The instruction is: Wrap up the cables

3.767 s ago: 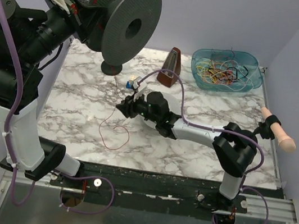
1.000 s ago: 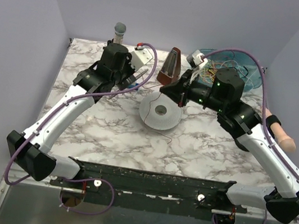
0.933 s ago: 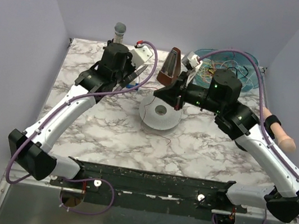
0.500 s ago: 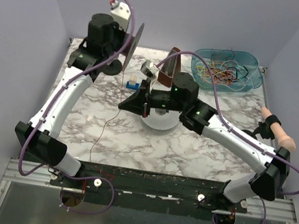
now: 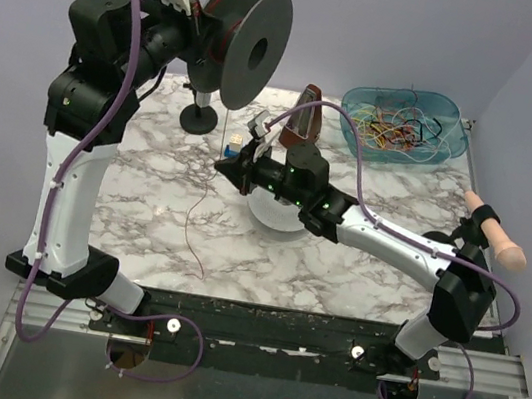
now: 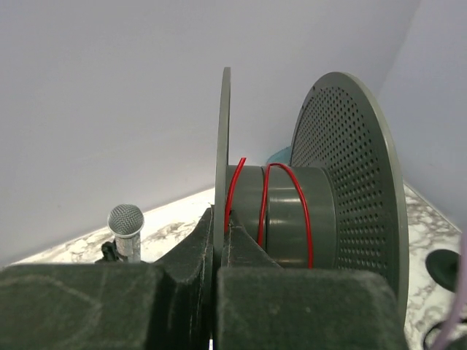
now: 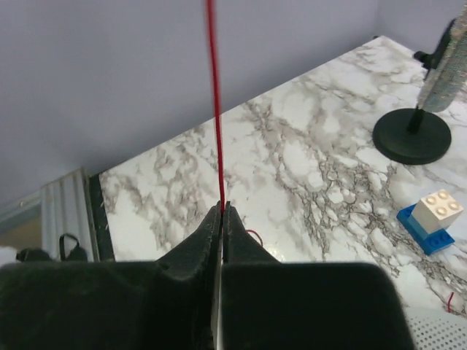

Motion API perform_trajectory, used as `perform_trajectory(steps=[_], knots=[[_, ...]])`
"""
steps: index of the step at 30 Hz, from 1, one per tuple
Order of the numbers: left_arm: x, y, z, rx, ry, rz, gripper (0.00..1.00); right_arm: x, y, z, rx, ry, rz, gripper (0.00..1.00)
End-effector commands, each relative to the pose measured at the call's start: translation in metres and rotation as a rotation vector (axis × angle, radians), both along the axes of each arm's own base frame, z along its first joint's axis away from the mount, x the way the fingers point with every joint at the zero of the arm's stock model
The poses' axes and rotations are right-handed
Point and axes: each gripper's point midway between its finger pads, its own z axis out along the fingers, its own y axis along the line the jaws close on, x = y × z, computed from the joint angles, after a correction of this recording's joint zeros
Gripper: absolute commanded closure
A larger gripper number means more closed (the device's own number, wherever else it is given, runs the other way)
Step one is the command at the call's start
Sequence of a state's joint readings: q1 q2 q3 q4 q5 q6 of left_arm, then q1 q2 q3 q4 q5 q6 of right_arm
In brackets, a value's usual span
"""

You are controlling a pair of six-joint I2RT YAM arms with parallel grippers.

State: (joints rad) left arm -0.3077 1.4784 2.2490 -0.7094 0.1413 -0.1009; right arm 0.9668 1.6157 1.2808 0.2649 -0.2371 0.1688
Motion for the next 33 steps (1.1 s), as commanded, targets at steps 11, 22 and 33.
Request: perform_trajectory(steps=[11, 22, 33], knots=[[-0.083, -0.024, 0.049, -0.039, -0.074, -0.283, 1.00, 0.065, -0.005, -0.016, 0.074, -0.134, -0.332, 0.40], [-0.091, -0.022, 0.070, -0.033, -0.153, -0.290, 1.00, 0.062, -0.039, -0.106, -0.122, -0.123, -0.371, 0.29], [-0.097, -0.021, 0.077, -0.025, -0.183, -0.299, 1.00, 0.059, -0.017, -0.152, -0.170, -0.105, -0.240, 0.13]])
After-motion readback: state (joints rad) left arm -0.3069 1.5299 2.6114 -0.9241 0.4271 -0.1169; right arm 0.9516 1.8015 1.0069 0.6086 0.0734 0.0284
